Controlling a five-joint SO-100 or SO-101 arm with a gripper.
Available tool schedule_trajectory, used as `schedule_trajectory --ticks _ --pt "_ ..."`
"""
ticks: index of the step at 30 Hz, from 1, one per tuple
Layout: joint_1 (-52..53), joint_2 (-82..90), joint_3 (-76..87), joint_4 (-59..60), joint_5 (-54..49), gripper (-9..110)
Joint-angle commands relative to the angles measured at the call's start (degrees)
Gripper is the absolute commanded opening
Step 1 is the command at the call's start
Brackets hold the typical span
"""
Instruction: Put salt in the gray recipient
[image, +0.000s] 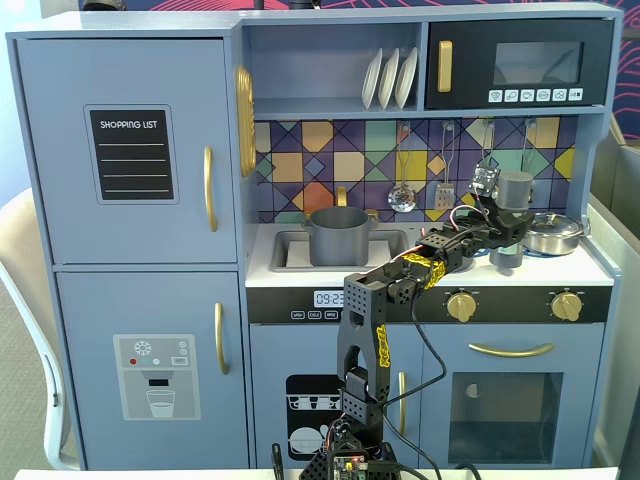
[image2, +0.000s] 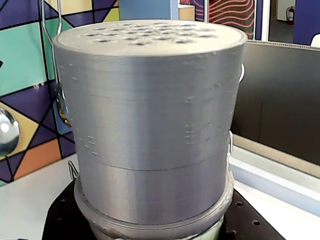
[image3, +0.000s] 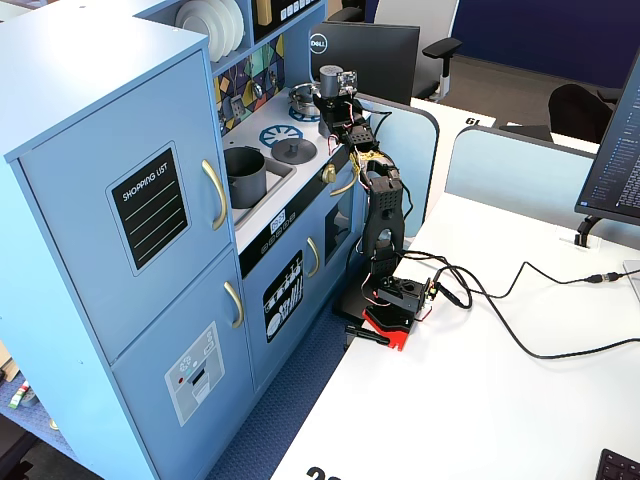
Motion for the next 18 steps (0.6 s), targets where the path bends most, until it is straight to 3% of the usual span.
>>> schedule_trajectory --ticks 1,18 --pt "-0.4 0.8 -4.7 -0.4 0.6 0" --pt "-1.7 2.9 5.7 -6.2 -1.8 0"
